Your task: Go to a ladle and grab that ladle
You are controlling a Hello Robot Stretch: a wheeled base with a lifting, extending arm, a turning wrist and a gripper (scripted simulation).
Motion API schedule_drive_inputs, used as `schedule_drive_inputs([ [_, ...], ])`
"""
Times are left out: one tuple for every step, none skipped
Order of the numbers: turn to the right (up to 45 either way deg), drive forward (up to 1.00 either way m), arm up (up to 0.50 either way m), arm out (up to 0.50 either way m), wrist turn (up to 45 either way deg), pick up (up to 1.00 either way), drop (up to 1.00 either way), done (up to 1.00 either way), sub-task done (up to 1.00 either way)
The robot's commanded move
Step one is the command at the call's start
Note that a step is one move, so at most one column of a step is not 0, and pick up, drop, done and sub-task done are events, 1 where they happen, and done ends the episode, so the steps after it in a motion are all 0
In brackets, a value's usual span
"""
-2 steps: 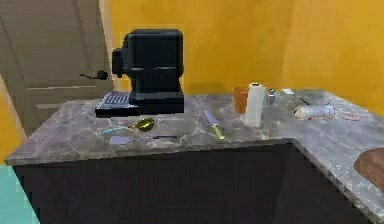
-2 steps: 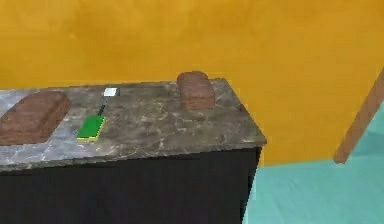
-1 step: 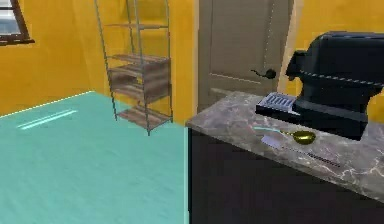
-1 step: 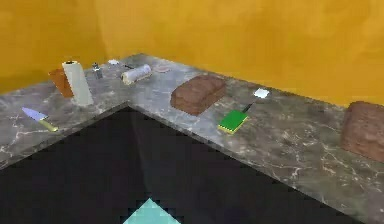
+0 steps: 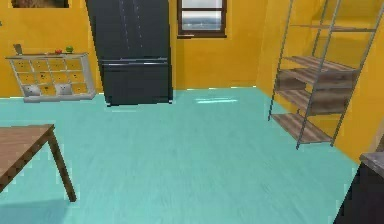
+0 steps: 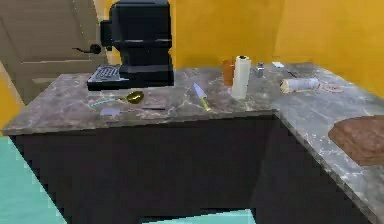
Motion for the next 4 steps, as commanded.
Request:
schedule_drive_inputs([
  [-18.0, 0.00, 0.00, 0.00, 0.0, 0.00, 0.00, 0.00, 0.00],
  [45.0, 0.00, 0.00, 0.00, 0.0, 0.00, 0.00, 0.00, 0.00],
  [45.0, 0.00, 0.00, 0.00, 0.0, 0.00, 0.00, 0.00, 0.00],
  [24.0, 0.00, 0.00, 0.00, 0.0, 0.00, 0.00, 0.00, 0.00],
])
